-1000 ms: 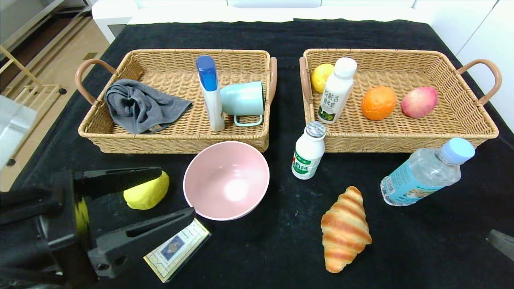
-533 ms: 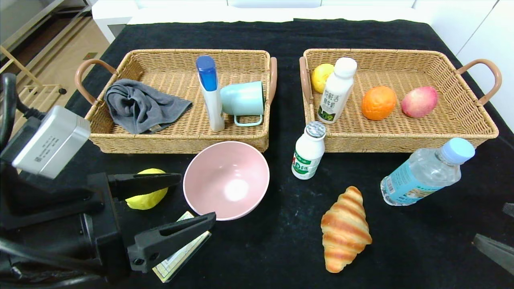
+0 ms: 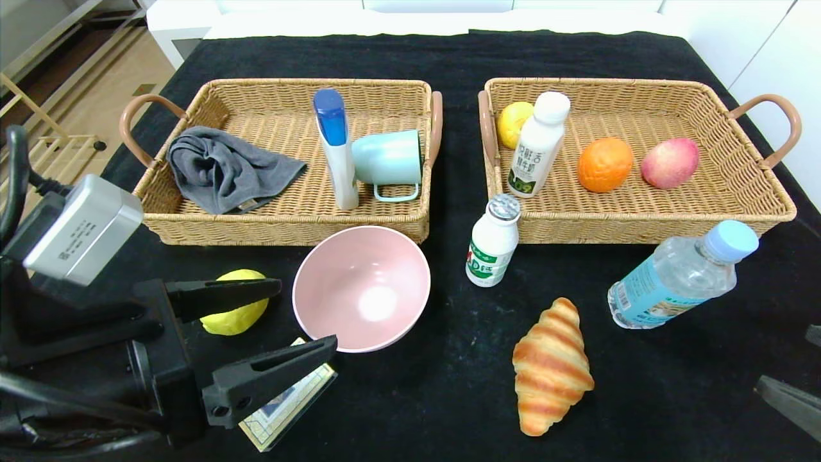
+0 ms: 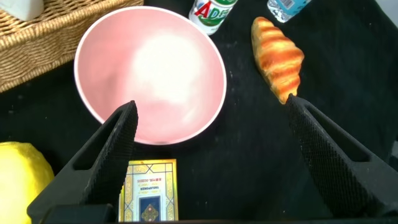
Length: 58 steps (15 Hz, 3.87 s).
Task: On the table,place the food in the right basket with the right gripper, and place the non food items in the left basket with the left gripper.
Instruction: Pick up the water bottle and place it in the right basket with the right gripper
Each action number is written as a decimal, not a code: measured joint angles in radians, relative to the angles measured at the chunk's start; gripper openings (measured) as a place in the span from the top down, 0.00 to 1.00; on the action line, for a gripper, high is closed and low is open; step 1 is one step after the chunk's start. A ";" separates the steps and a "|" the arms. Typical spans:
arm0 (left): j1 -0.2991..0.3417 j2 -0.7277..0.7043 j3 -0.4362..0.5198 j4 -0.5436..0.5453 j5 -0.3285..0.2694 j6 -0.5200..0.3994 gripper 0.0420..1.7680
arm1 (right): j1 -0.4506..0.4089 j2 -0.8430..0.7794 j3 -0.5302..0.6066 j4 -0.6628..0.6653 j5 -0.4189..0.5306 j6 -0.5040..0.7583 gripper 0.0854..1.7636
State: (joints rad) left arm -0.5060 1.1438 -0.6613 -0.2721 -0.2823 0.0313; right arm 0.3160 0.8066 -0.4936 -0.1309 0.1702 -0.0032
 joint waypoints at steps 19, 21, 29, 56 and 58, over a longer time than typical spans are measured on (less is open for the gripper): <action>0.008 -0.027 0.022 0.001 -0.008 0.004 0.03 | 0.234 0.326 -0.008 -0.344 -0.457 0.157 0.03; 0.008 -0.027 0.022 0.001 -0.008 0.004 0.03 | 0.250 0.383 -0.008 -0.435 -0.506 0.178 0.03; 0.007 -0.026 0.024 0.000 -0.006 0.009 0.03 | 0.246 0.463 -0.010 -0.514 -0.583 0.194 0.03; 0.006 -0.030 0.030 0.000 -0.009 0.012 0.03 | 0.209 0.553 -0.009 -0.566 -0.602 0.169 0.49; 0.006 -0.030 0.030 0.000 -0.009 0.012 0.03 | 0.209 0.554 -0.008 -0.565 -0.602 0.172 0.49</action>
State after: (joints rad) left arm -0.5002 1.1136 -0.6317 -0.2721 -0.2915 0.0432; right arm 0.5253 1.3604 -0.5017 -0.6955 -0.4315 0.1687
